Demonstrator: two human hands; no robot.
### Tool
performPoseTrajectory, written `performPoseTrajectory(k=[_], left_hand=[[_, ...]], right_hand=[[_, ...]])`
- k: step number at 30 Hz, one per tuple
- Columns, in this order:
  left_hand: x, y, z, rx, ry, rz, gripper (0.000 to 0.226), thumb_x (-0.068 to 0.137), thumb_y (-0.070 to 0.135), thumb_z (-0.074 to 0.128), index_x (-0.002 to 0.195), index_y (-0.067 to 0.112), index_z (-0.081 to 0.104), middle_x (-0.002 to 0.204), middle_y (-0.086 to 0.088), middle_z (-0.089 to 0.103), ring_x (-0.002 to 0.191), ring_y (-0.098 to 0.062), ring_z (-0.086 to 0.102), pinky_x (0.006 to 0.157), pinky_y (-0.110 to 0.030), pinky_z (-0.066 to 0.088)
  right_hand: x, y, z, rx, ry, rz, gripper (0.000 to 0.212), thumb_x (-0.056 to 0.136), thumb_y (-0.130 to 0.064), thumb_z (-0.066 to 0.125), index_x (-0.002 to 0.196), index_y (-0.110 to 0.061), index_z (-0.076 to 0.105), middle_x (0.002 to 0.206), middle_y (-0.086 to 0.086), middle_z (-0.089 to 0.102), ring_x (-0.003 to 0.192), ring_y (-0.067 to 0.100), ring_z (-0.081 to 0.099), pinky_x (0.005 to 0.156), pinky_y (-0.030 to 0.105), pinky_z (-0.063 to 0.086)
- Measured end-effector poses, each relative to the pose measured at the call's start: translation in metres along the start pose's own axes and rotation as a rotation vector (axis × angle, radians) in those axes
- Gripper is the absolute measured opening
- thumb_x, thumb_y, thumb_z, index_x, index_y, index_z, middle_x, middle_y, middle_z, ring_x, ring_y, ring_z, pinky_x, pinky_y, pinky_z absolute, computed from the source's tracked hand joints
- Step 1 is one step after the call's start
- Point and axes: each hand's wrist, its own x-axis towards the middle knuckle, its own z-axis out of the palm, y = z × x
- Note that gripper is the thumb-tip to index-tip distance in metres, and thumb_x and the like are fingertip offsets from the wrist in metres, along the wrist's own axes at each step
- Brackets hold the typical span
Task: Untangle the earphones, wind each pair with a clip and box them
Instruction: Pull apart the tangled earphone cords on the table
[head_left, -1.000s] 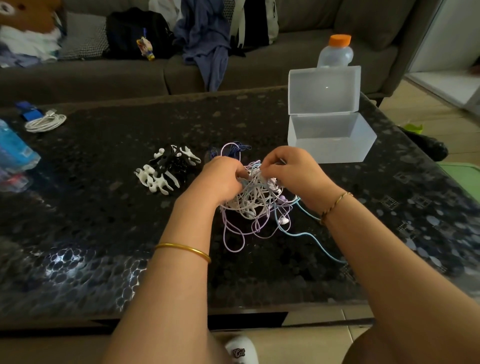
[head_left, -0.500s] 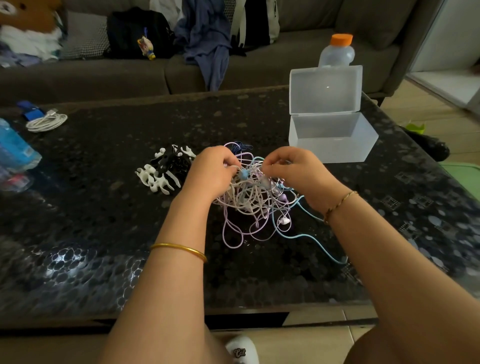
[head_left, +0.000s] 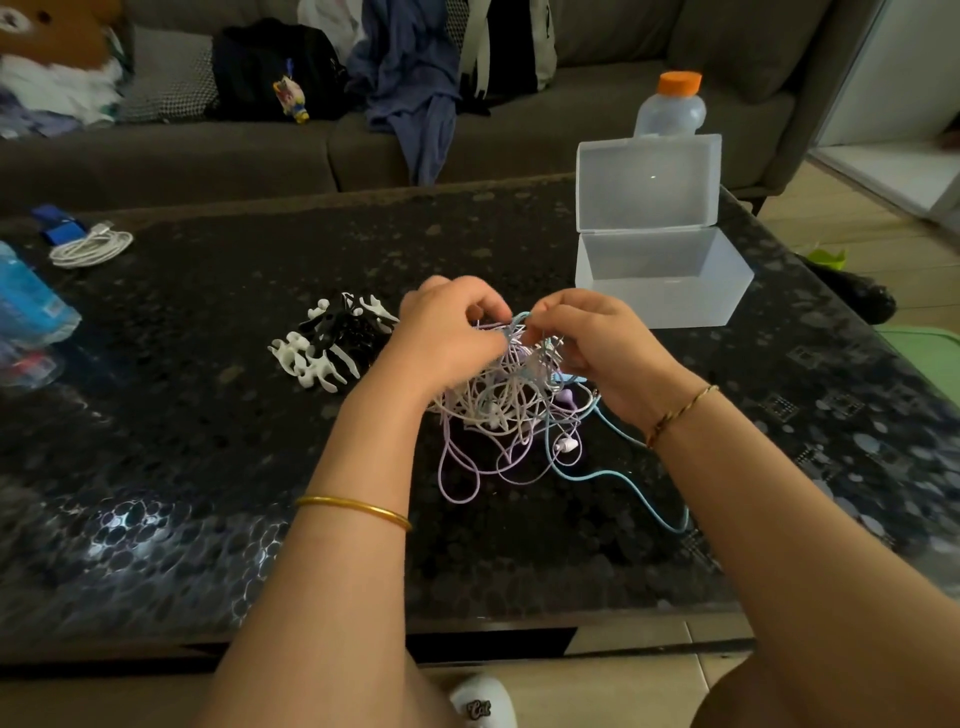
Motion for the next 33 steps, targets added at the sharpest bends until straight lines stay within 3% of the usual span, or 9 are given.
performPoseTrajectory(k=[6, 10, 14, 18, 22, 25, 28, 33], left_hand=[[-0.001, 0.002, 0.004, -0.049, -0.048, 0.06, 0.013, 0.082, 0.02, 0.073, 0.094, 0.025, 0.071, 0.09, 0.007, 0.064, 0.085, -0.014, 0.061, 0.084, -0.04, 0.054], [0.0, 0.0, 0.003, -0.08, -0.057, 0.066, 0.02, 0.079, 0.015, 0.076, 0.097, 0.021, 0.072, 0.091, 0.008, 0.068, 0.085, -0.009, 0.064, 0.084, -0.036, 0.055], [0.0, 0.001, 0.004, -0.081, -0.027, 0.054, 0.017, 0.077, 0.013, 0.076, 0.083, 0.022, 0.064, 0.081, 0.007, 0.066, 0.08, -0.011, 0.064, 0.073, -0.032, 0.054], [0.0, 0.001, 0.008, -0.028, 0.003, 0.056, 0.023, 0.077, 0.013, 0.076, 0.079, 0.023, 0.055, 0.076, 0.004, 0.065, 0.074, -0.013, 0.063, 0.076, -0.039, 0.055], [0.0, 0.0, 0.011, 0.055, 0.067, 0.048, 0.03, 0.081, 0.015, 0.073, 0.077, 0.026, 0.045, 0.072, 0.004, 0.056, 0.072, -0.015, 0.058, 0.072, -0.036, 0.052], [0.001, 0.0, 0.012, 0.096, 0.117, 0.041, 0.027, 0.084, 0.012, 0.068, 0.08, 0.027, 0.046, 0.074, 0.006, 0.054, 0.076, -0.016, 0.057, 0.071, -0.036, 0.052], [0.001, 0.002, 0.012, 0.061, 0.178, 0.023, 0.022, 0.084, 0.006, 0.063, 0.085, 0.024, 0.051, 0.075, 0.007, 0.055, 0.076, -0.015, 0.057, 0.073, -0.039, 0.053], [-0.003, 0.008, 0.013, 0.07, 0.285, -0.037, 0.014, 0.082, 0.005, 0.059, 0.083, 0.018, 0.053, 0.08, 0.003, 0.057, 0.077, -0.02, 0.056, 0.063, -0.035, 0.047]], right_hand=[[0.001, -0.002, 0.004, -0.058, 0.094, 0.006, 0.014, 0.091, -0.012, 0.054, 0.082, -0.007, 0.064, 0.072, 0.002, 0.056, 0.057, 0.007, 0.042, 0.056, 0.021, 0.038], [0.002, -0.001, 0.003, -0.072, 0.134, 0.033, 0.016, 0.09, -0.009, 0.05, 0.088, 0.0, 0.063, 0.064, 0.001, 0.048, 0.055, 0.009, 0.038, 0.052, 0.022, 0.033], [0.0, -0.003, 0.003, -0.093, 0.098, 0.052, 0.014, 0.087, -0.007, 0.052, 0.078, -0.001, 0.061, 0.057, -0.001, 0.042, 0.049, 0.009, 0.033, 0.045, 0.019, 0.031], [-0.004, -0.005, 0.003, -0.149, 0.041, 0.078, 0.015, 0.087, -0.009, 0.05, 0.08, 0.0, 0.061, 0.047, -0.002, 0.045, 0.043, 0.007, 0.034, 0.044, 0.019, 0.031], [-0.006, -0.008, 0.005, -0.132, -0.018, 0.109, 0.017, 0.091, -0.01, 0.045, 0.086, -0.001, 0.059, 0.033, -0.011, 0.045, 0.042, 0.006, 0.032, 0.047, 0.019, 0.032], [-0.005, -0.008, 0.006, -0.115, -0.015, 0.159, 0.017, 0.092, -0.011, 0.045, 0.085, -0.002, 0.057, 0.04, -0.009, 0.05, 0.045, 0.009, 0.031, 0.052, 0.023, 0.034], [-0.003, -0.007, 0.007, -0.123, -0.011, 0.189, 0.017, 0.091, -0.012, 0.045, 0.078, -0.005, 0.054, 0.064, 0.004, 0.057, 0.046, 0.009, 0.033, 0.054, 0.025, 0.036], [-0.001, -0.006, 0.008, -0.179, -0.108, 0.13, 0.02, 0.09, -0.014, 0.052, 0.073, -0.005, 0.059, 0.067, 0.006, 0.056, 0.036, 0.003, 0.043, 0.046, 0.018, 0.037]])
